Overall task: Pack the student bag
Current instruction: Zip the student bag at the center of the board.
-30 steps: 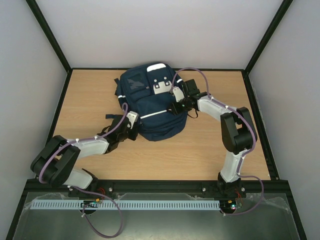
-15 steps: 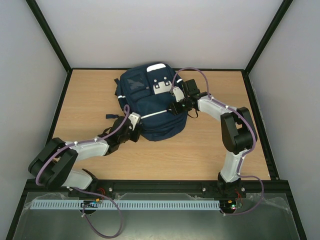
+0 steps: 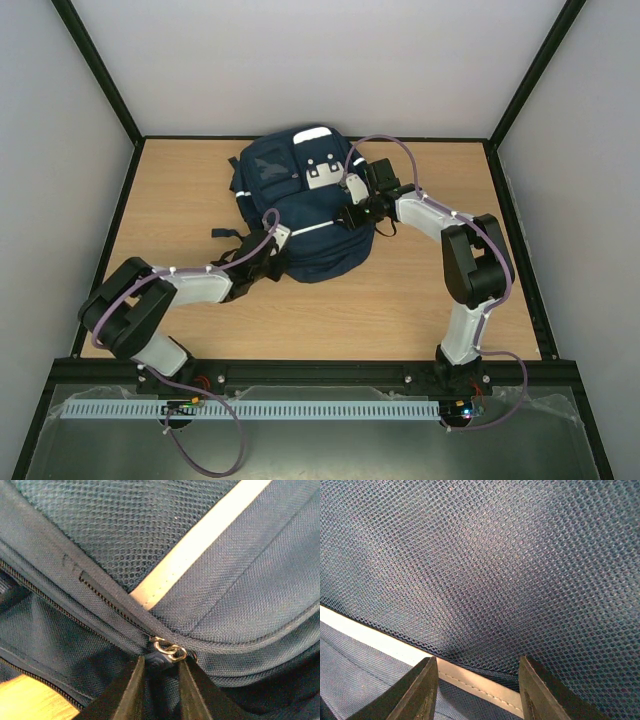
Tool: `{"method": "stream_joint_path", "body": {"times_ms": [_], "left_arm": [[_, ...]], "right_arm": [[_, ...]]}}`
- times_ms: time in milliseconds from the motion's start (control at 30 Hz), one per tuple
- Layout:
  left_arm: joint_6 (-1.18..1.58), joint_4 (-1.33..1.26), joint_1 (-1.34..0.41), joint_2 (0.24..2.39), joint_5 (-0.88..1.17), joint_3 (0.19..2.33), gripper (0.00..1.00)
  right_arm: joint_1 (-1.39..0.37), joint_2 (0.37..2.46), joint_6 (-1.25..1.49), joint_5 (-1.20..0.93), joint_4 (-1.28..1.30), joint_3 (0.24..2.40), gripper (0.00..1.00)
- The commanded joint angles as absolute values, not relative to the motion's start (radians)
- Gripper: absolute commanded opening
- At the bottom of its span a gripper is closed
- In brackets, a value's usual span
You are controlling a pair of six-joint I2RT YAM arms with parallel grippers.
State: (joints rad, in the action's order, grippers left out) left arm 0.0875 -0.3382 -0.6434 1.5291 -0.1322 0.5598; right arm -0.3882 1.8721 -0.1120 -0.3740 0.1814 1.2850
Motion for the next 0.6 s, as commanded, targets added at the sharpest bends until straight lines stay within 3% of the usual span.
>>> {"method": "stream_joint_path", "body": {"times_ms": [0, 100, 333, 567], "left_arm": [[0.068, -0.327, -0.650, 1.554, -0.168, 0.576, 0.15], [0.091, -0.311, -0.652, 1.533, -0.173, 0.576, 0.03], [0.155, -0.267, -0.661, 1.450, -0.129, 0.557, 0.02], [0.179, -0.165, -0.669, 1.504, 0.179, 0.644, 0.02]], "right_arm": [[-0.391, 1.863, -0.106, -0.394, 0.244, 1.267, 0.44], [-0.391, 1.867, -0.106, -0.396, 0.244, 1.267, 0.44], [-0.391, 1.872, -0.107, -0.399, 0.247, 1.270, 0.44], [-0.392, 1.876, -0.105, -0.405, 0.251, 1.271, 0.44]]}}
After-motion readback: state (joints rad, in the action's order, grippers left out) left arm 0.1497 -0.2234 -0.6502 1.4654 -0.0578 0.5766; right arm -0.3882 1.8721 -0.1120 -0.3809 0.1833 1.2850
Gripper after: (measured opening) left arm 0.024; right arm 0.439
